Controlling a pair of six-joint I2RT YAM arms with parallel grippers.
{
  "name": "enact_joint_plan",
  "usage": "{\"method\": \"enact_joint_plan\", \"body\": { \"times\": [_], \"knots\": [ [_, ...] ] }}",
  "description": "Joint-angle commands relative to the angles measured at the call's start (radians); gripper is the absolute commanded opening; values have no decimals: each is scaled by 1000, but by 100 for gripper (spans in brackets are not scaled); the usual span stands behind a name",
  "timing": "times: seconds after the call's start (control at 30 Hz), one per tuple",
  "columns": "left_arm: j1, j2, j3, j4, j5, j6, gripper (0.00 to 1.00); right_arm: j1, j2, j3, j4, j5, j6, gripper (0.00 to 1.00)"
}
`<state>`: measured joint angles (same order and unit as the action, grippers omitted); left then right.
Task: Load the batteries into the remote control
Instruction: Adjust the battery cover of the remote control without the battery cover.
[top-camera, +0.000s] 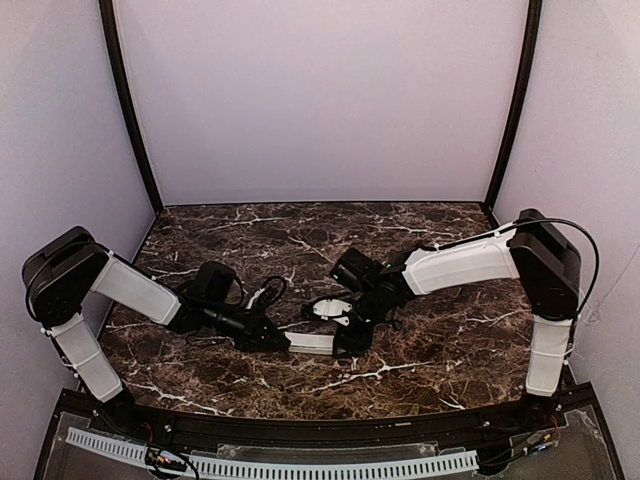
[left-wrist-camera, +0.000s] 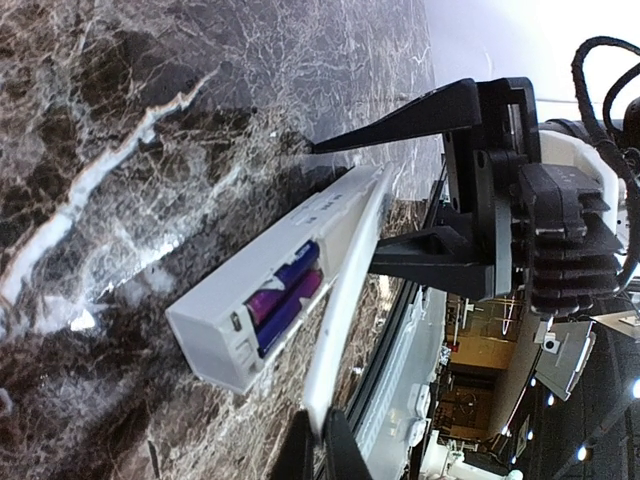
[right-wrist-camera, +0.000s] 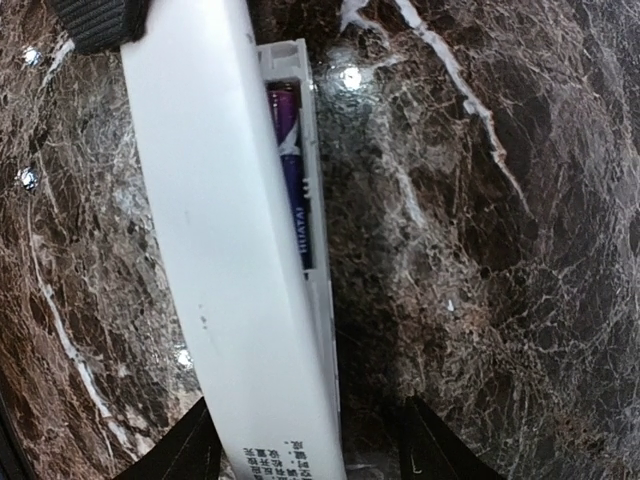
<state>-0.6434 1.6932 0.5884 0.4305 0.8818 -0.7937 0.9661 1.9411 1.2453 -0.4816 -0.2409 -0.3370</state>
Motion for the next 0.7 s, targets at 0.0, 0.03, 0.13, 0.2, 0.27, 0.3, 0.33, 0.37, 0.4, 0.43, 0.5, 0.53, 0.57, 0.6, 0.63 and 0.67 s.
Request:
{"method": "enact_joint_plan", "body": {
  "times": [0.0, 0.03, 0.13, 0.2, 0.27, 0.3, 0.33, 0.37, 0.4, 0.43, 0.5, 0.53, 0.57, 0.6, 0.63, 0.67],
  "knots": [
    [2, 17, -4, -16, 11, 6, 0, -7, -20, -1, -32, 2, 7, 60],
    [3, 18, -1, -23, 10, 7, 0, -7, -19, 3, -34, 1, 5, 60],
    [2, 26, 11, -55, 1, 29, 0, -2, -17, 17, -43, -3, 2, 60],
    [2, 33, 24, -83, -10, 43, 0, 5, -15, 26, -52, -7, -4, 60],
    [2, 46, 36, -103, -20, 52, 0, 11, -13, 36, -64, -6, -9, 61],
    [2, 50, 44, -111, -21, 56, 0, 12, -14, 41, -70, -6, -8, 61],
    [2, 53, 45, -111, -23, 56, 0, 12, -19, 43, -77, -7, -6, 62],
    [3, 56, 50, -117, -25, 60, 0, 12, -26, 44, -79, -8, -6, 63],
    [3, 57, 55, -128, -30, 66, 0, 12, -35, 41, -79, -13, -4, 64],
    [3, 59, 61, -144, -32, 75, 0, 13, -44, 40, -78, -15, -5, 64],
    [2, 60, 64, -159, -36, 83, 0, 12, -65, 37, -74, -8, -4, 64],
    [2, 59, 65, -162, -38, 86, 0, 12, -73, 39, -74, -4, -5, 63],
    [2, 60, 64, -168, -38, 89, 0, 12, -78, 41, -76, -4, -5, 63],
    [2, 59, 64, -172, -41, 91, 0, 12, -80, 44, -76, -6, -5, 63],
    [2, 60, 62, -176, -42, 94, 1, 12, -80, 48, -76, -11, -7, 63],
    [2, 61, 61, -178, -40, 95, 0, 12, -76, 54, -79, -14, -7, 62]
  ]
}}
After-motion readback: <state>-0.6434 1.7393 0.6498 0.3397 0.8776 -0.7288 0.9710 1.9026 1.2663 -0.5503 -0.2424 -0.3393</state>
